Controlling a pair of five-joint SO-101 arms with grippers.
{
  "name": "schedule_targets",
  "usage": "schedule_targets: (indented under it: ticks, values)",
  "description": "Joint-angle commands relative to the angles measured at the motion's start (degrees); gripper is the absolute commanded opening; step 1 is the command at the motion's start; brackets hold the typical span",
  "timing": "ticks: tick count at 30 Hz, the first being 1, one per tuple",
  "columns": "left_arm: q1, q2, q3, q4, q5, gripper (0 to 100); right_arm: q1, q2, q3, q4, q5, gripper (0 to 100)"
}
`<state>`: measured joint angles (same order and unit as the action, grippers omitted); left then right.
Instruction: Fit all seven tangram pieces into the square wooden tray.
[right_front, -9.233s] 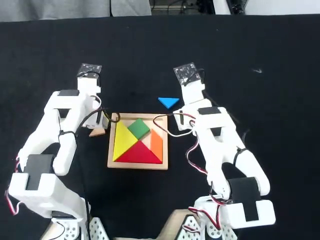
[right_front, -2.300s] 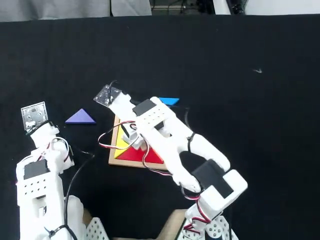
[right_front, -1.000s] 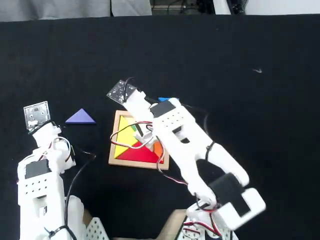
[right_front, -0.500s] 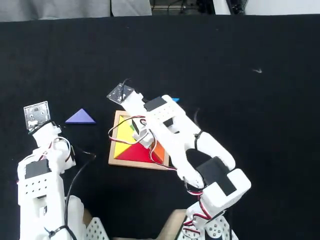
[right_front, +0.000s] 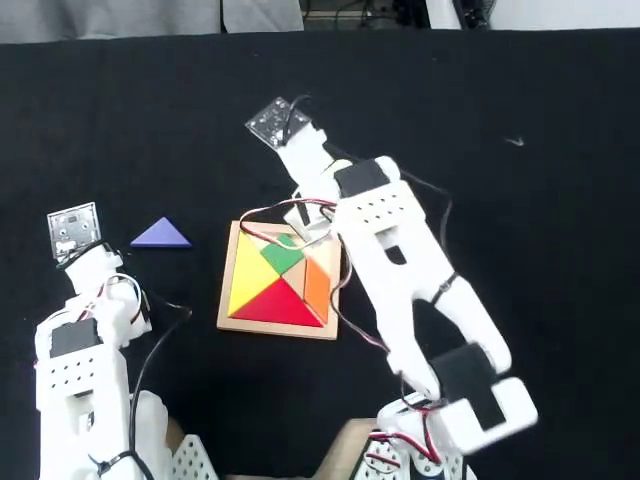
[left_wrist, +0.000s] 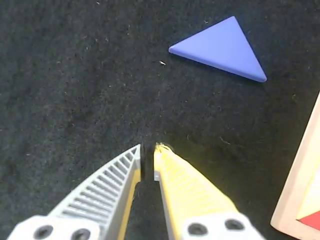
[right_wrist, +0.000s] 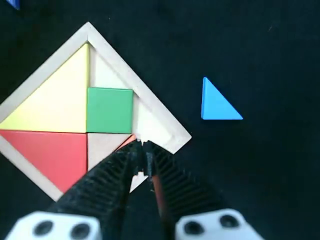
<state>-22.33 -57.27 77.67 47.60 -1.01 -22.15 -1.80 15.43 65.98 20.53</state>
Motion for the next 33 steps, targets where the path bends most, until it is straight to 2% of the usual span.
schedule_targets:
  ticks: [1,7,15,25,28,33]
  values:
    - [0.57,-0.79,-0.31,-0.88,0.18,6,-0.97,4.26,-6.46,-2.64,-0.35,1.1]
    - [0.66,-0.79,-0.31,-0.97,0.18,6,-7.21,16.22,-12.97,-3.52,-0.18,1.1]
    - [1.01,-0.79,-0.22,-1.05,0.18,6,-8.00,25.19,-17.89,-3.69,-0.53,1.1]
    - [0.92,-0.79,-0.22,-1.05,0.18,6,-7.91,25.45,-14.11,-3.25,-0.09,1.1]
    - [0.92,-0.79,-0.22,-1.05,0.18,6,-7.65,23.16,-16.22,0.18,-0.09,1.1]
    - [0.66,-0.79,-0.22,-1.05,0.18,6,-2.02,14.37,-20.53,4.92,0.79,1.2]
